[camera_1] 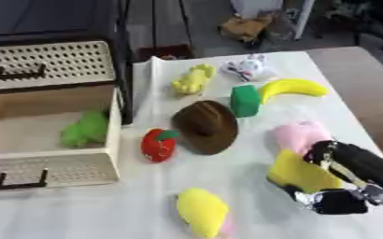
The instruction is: Pick up objects from table and place into drawer.
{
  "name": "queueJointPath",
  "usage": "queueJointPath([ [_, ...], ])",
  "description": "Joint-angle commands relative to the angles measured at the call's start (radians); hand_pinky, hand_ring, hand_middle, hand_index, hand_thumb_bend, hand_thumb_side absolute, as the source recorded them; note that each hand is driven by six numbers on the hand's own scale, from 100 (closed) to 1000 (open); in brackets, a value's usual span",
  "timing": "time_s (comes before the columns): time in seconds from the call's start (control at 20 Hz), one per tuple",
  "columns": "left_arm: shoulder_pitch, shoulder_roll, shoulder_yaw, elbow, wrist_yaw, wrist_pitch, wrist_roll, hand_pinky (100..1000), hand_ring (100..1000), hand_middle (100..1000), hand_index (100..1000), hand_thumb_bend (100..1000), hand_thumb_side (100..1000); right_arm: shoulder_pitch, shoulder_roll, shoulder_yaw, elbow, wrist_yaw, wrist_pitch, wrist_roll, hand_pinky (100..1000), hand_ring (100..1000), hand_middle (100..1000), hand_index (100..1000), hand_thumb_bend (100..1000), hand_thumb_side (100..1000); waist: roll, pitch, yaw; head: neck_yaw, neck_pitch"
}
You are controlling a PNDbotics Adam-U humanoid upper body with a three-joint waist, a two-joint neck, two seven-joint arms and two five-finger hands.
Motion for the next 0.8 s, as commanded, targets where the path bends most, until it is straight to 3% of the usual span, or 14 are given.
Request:
queueJointPath([
  [0.05, -0.003, 0.025, 0.014, -0.013, -0.006, 0.000, 0.003, 659, 714, 732, 772, 141, 971, -0.018, -0.043, -0.029, -0.015, -0.026, -0.049, -0.042, 829, 907, 481, 706, 363, 647, -0.005, -0.020, -0.001, 0.012, -0.005],
  [0.4, -0.005, 0.028, 0.012, -0.013, -0.004, -0.002, 0.001, 661, 716, 732, 772, 143, 969, -0.067, -0.087, -0.043, -0.015, -0.067, -0.135, -0.095, 829, 904, 478, 707, 354, 677, -0.013, -0.028, 0.001, 0.019, -0.003],
  [0.8, -0.009, 0.029, 0.004, -0.013, 0.003, 0.000, -0.008, 663, 717, 733, 771, 143, 967, -0.217, -0.164, -0.047, -0.015, -0.229, -0.156, -0.075, 828, 911, 467, 701, 352, 673, -0.024, -0.042, 0.022, 0.017, 0.002],
])
